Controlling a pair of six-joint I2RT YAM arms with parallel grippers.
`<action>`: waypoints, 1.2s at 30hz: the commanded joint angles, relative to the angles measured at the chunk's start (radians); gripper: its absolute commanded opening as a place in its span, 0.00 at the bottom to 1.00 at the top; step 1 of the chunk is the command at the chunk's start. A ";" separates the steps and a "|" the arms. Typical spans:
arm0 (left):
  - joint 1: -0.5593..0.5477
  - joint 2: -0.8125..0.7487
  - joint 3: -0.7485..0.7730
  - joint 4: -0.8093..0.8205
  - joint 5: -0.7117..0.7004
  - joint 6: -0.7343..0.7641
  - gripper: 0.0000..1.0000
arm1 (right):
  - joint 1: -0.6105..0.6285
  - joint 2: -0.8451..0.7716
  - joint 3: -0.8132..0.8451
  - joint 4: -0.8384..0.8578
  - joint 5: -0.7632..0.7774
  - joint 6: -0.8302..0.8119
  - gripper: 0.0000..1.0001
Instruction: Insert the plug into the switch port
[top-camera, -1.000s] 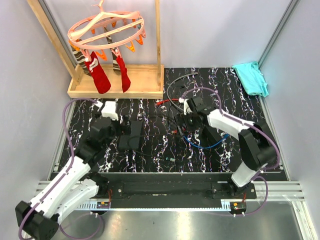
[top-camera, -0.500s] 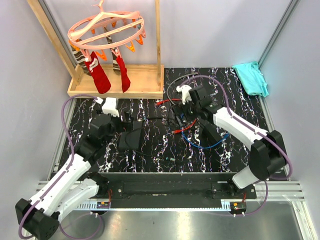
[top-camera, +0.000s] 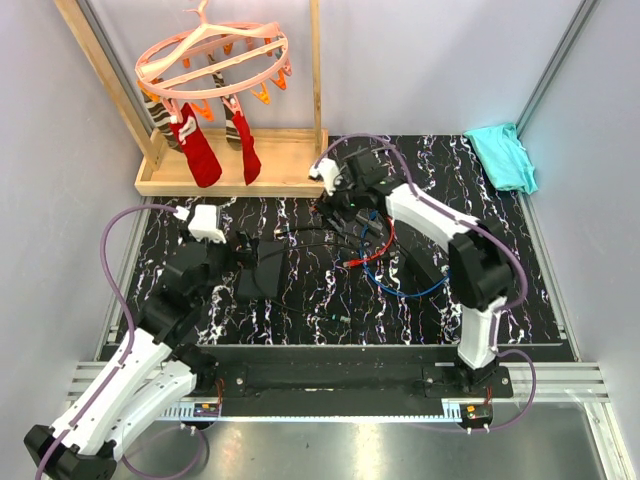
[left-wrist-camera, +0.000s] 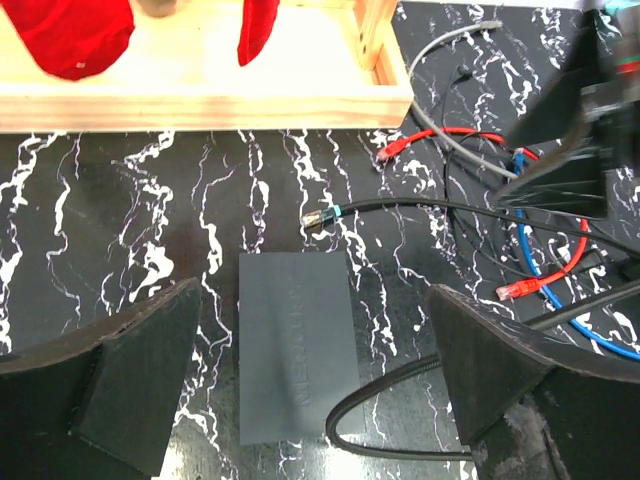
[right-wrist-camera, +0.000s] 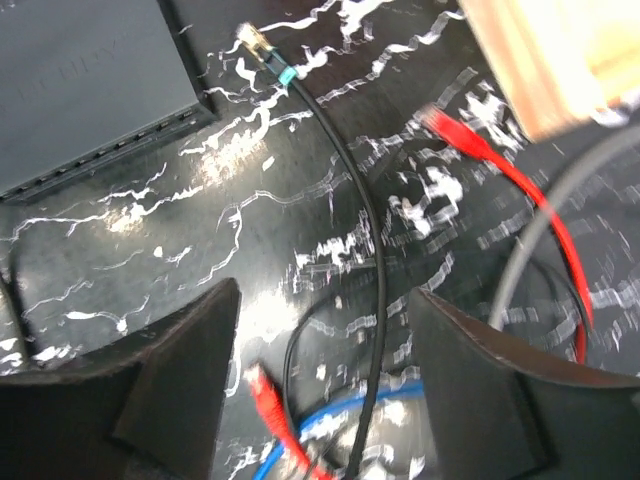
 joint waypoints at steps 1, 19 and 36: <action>-0.004 -0.012 -0.008 0.000 -0.044 -0.031 0.99 | 0.032 0.125 0.112 0.037 -0.080 -0.117 0.72; -0.004 -0.071 -0.015 -0.104 -0.079 -0.054 0.99 | 0.105 0.490 0.417 0.051 -0.075 -0.170 0.54; -0.004 -0.153 -0.031 -0.169 -0.082 -0.095 0.99 | 0.142 0.560 0.472 -0.144 0.075 -0.207 0.31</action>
